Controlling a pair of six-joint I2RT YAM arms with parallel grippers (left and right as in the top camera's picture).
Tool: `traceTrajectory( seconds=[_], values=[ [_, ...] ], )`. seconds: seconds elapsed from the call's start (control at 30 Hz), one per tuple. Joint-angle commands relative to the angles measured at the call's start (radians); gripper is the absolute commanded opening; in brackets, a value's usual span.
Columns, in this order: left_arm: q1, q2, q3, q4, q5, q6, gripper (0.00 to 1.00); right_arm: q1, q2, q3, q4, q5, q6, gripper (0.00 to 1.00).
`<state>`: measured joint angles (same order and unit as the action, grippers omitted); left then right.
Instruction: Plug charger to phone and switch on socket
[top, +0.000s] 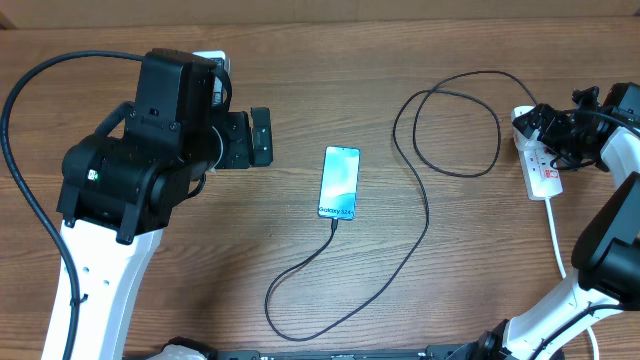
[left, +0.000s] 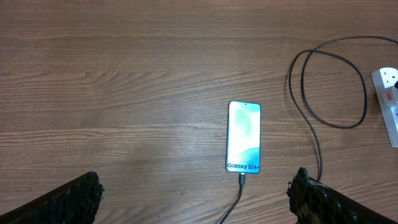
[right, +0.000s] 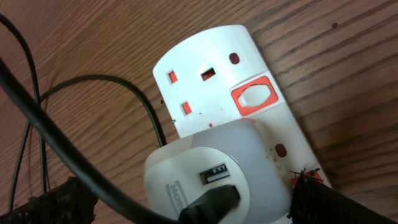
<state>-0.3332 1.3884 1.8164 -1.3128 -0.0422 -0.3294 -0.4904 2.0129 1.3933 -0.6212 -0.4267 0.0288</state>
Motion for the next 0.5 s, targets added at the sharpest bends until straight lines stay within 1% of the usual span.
traceTrajectory(
  seconds=[0.0,0.47],
  values=[
    [0.006,0.006,0.004,0.001,-0.013,0.019,0.99,0.02,0.01,-0.015,-0.031,-0.092,0.018,1.0],
    [0.006,0.006,0.004,0.001,-0.013,0.019,1.0,0.02,0.009,-0.015,-0.039,-0.091,0.039,1.0]
  ],
)
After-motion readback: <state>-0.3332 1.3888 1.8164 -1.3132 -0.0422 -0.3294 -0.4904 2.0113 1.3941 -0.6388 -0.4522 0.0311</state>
